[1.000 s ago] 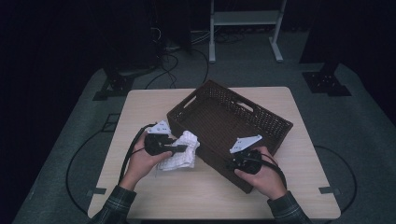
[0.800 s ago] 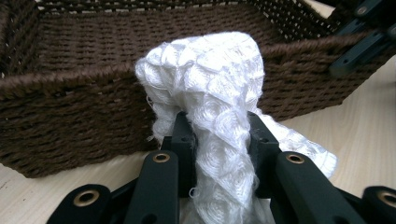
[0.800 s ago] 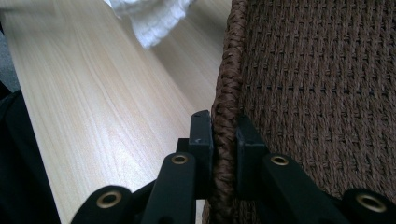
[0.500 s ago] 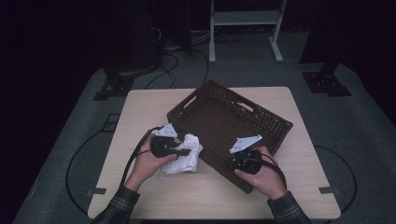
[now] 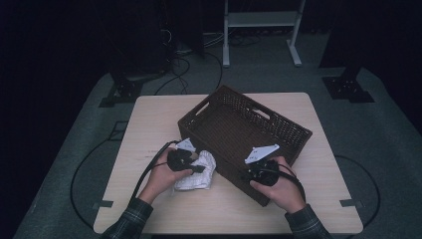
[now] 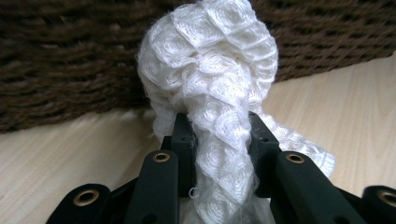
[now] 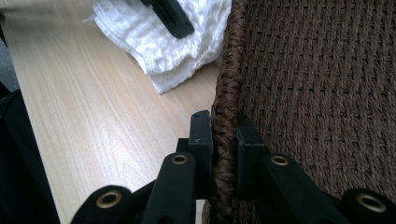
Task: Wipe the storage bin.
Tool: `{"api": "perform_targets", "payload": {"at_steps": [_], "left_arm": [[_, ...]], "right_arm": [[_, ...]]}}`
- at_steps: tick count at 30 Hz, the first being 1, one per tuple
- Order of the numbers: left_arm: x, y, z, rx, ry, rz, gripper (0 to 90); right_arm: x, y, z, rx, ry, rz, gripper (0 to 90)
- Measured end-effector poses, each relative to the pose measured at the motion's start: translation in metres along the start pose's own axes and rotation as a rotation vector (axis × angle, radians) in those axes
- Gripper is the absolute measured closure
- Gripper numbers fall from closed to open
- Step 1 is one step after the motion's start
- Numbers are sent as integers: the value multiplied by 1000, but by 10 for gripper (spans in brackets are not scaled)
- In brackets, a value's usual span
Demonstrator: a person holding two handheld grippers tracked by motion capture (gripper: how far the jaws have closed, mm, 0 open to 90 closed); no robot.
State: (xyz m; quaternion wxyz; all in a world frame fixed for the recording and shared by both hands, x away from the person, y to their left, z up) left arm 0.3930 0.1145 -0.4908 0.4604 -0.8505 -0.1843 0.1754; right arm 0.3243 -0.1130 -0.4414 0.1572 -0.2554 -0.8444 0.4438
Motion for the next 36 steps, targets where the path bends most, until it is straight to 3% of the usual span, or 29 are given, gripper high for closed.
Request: {"api": "perform_targets", "payload": {"at_steps": [8, 16, 22, 28, 36], "left_arm": [[3, 9, 4, 42, 4, -9, 694], [4, 7, 6, 39, 0, -14, 694], [5, -3, 5, 15, -7, -27, 694], [10, -23, 3, -50, -26, -43, 694], [10, -51, -2, -164, -40, -41, 694]], "right_arm": [[-1, -12, 2, -34, -1, 13, 744], [2, -32, 18, -46, 20, 20, 770], [3, -27, 19, -84, 26, 4, 799], [6, -17, 6, -75, -2, 42, 788], [11, -8, -8, -63, -33, 45, 767]]}}
Point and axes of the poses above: each handheld gripper's, and its own axes: y roughly forward along the jaws, z roughly out of its underside, x roughly to its left, the point moved 5 cm from there along y, roughly forward along the jaws, and after that the axes turned 9 degrees about x, right-handed, at the moved point
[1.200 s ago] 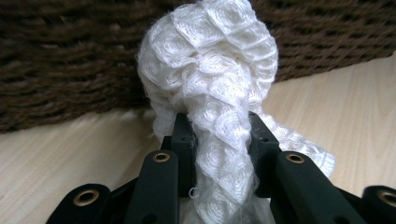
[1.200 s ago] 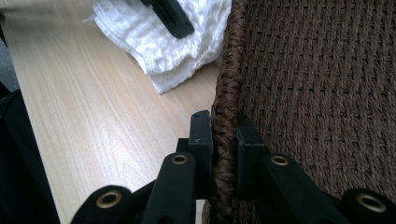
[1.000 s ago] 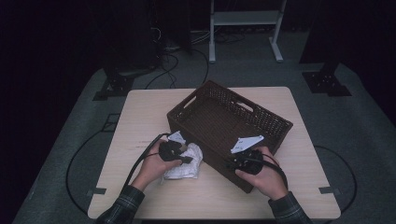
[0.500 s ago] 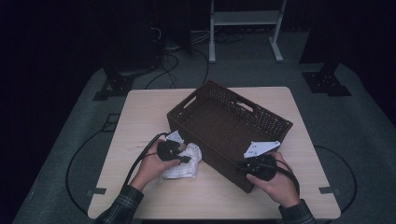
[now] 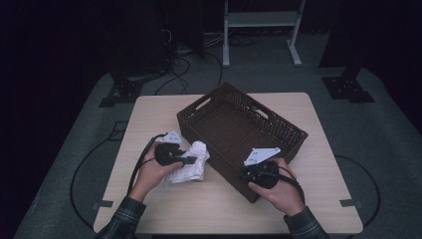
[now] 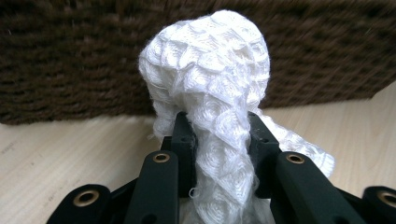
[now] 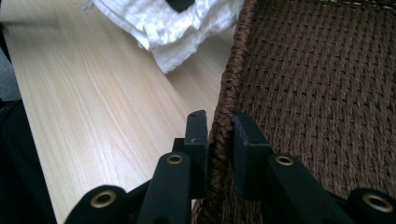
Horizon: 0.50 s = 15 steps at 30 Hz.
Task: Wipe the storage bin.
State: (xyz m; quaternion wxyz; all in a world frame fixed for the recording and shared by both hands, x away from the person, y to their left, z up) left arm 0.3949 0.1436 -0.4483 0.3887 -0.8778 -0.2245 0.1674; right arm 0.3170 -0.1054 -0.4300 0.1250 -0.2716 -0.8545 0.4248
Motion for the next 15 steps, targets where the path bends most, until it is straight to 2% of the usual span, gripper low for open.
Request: {"api": "perform_targets", "payload": {"at_steps": [3, 6, 10, 15], "left_arm": [[-2, -6, -3, -23, 3, -6, 694], [-4, -9, -6, -23, 25, -10, 694], [-9, -6, -9, -29, 32, -5, 694], [-10, -1, -8, -12, 37, 1, 694]], "right_arm": [[2, 3, -4, 3, -5, -3, 760], [2, 4, -5, 1, -9, -5, 758], [3, 5, -4, -3, -11, -2, 757], [3, 5, -4, -5, -14, -3, 755]]}}
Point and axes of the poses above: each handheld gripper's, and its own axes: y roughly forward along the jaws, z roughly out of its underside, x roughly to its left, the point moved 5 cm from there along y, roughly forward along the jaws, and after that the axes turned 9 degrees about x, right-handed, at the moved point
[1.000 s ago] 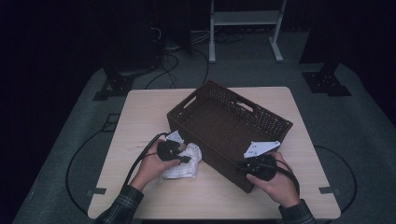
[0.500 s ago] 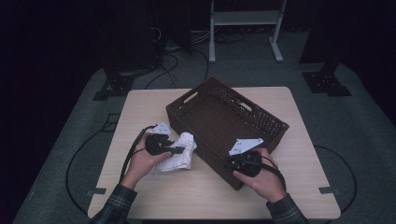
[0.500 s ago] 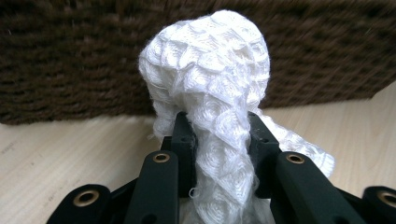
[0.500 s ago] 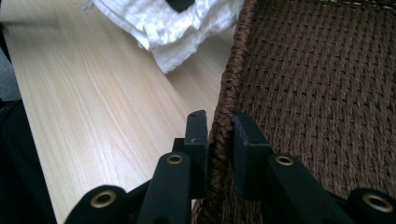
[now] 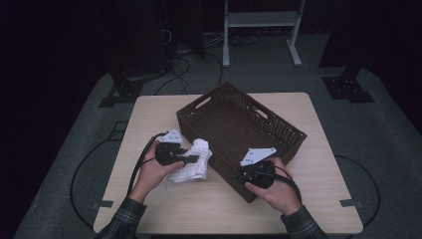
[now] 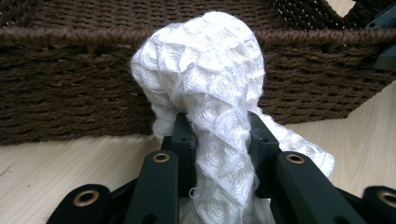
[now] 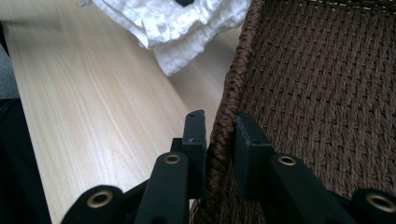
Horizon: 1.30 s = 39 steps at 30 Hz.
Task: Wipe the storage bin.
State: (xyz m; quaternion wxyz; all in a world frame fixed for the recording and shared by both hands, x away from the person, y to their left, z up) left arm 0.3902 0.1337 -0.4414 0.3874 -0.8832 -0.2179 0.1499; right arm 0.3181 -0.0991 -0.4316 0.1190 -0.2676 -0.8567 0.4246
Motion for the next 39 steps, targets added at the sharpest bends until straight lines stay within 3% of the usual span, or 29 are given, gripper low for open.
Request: {"api": "perform_targets", "payload": {"at_steps": [22, 25, 34, 39], "left_arm": [[-2, 34, 12, 100, -3, 50, 694], [-2, 40, 15, 135, 14, 54, 694], [-3, 56, 23, 214, 8, 58, 693], [-4, 62, 26, 232, 13, 54, 694]], "right_arm": [[0, 1, 1, -7, 1, -3, 751], [0, 1, 1, -6, 3, -6, 751], [0, 1, 1, -2, 13, -12, 753], [0, 1, 1, -2, 14, -11, 753]]}}
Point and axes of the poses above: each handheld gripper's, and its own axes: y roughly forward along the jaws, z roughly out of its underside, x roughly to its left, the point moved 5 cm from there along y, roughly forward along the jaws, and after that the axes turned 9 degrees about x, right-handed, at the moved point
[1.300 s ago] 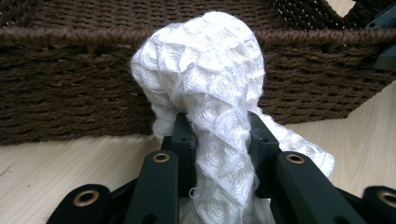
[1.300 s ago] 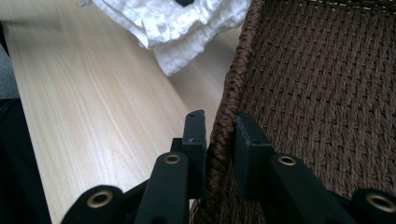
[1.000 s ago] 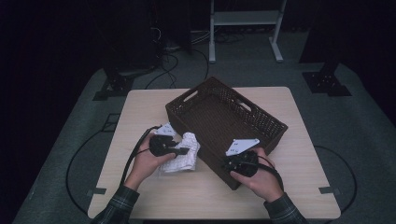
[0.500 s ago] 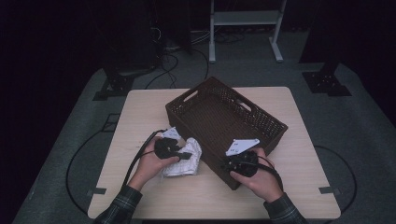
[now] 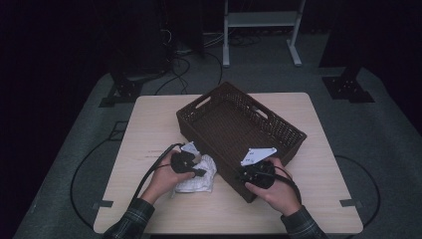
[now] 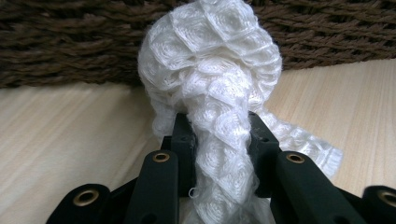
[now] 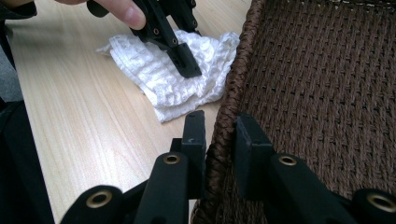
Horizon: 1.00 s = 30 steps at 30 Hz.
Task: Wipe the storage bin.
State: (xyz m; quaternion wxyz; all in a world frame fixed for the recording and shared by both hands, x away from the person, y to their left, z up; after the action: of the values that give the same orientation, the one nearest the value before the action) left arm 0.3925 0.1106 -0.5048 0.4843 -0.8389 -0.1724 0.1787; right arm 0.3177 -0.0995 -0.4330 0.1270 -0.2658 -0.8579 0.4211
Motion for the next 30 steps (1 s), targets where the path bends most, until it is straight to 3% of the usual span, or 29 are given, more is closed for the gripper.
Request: {"api": "perform_targets", "payload": {"at_steps": [10, 17, 30], "left_arm": [[-3, -7, -2, -26, 20, -12, 694], [-8, -22, -5, -74, 39, -27, 695], [-13, -53, -15, -206, 36, -16, 695]], "right_arm": [[0, 0, 0, -2, -2, 1, 753], [0, 0, 0, -3, -2, 3, 753], [0, 0, 0, -3, 0, 0, 753]]}}
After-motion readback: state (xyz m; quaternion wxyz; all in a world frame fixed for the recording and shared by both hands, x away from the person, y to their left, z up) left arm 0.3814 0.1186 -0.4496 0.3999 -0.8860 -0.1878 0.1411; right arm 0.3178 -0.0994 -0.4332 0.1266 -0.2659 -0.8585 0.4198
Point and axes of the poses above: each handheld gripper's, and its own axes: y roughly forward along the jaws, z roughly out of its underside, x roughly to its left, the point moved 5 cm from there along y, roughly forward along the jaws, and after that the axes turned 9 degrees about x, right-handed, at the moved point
